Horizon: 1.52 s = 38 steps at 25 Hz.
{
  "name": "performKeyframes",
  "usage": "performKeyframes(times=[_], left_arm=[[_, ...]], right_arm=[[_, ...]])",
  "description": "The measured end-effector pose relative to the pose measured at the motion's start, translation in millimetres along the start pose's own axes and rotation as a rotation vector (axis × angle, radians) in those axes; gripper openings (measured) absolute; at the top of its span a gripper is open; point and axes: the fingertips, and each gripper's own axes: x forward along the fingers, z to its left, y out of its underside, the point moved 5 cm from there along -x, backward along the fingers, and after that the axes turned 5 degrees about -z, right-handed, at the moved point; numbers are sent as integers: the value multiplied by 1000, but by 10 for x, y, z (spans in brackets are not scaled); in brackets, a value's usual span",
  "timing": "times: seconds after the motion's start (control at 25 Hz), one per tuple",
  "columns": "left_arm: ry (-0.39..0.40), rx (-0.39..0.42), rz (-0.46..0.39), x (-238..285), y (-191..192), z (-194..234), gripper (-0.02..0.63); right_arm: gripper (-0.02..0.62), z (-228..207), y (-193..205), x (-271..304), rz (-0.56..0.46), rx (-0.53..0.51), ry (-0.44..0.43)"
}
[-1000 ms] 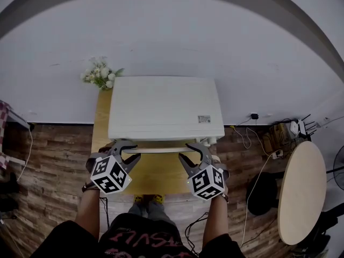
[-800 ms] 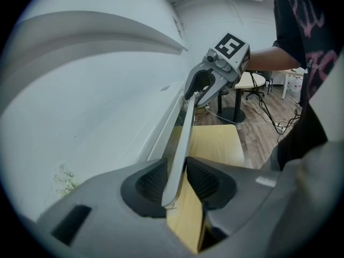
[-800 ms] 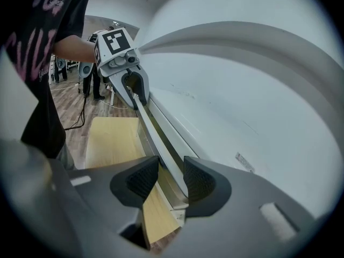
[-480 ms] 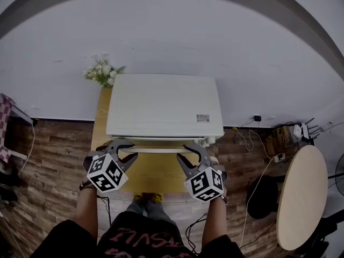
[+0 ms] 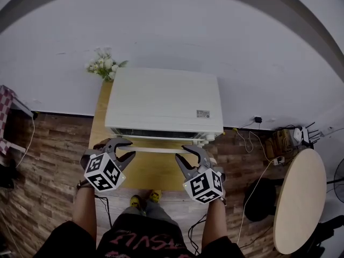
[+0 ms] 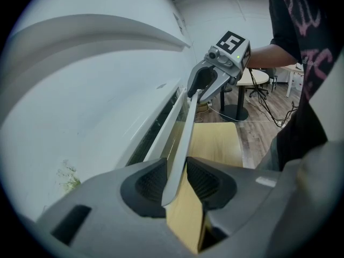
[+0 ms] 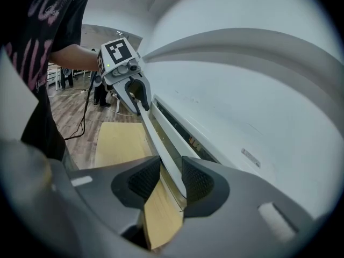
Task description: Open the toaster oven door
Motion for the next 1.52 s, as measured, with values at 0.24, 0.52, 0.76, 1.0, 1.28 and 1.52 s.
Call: performKeyframes(times=[0.24, 0.52, 0.76, 1.0, 1.28, 1.52], left_arm=[[-5, 33, -6, -24, 29, -99, 120], [-12, 42, -45, -61, 81, -219, 118], [-38, 70, -75, -55, 119, -296, 117], [-25, 100, -81, -85, 170, -433, 110], [-57, 122, -94, -80, 235, -569, 110], [-37, 128, -81, -87, 297, -721, 107]], right_arm=[[138, 98, 29, -47, -1, 5, 16], [141, 210, 74, -99, -32, 35, 32], [141, 278, 120, -122, -45, 33, 63], [141, 413, 165, -175, -40, 25, 71], [143, 542, 234, -198, -27, 24, 84], [141, 690, 283, -241, 7, 17, 86]])
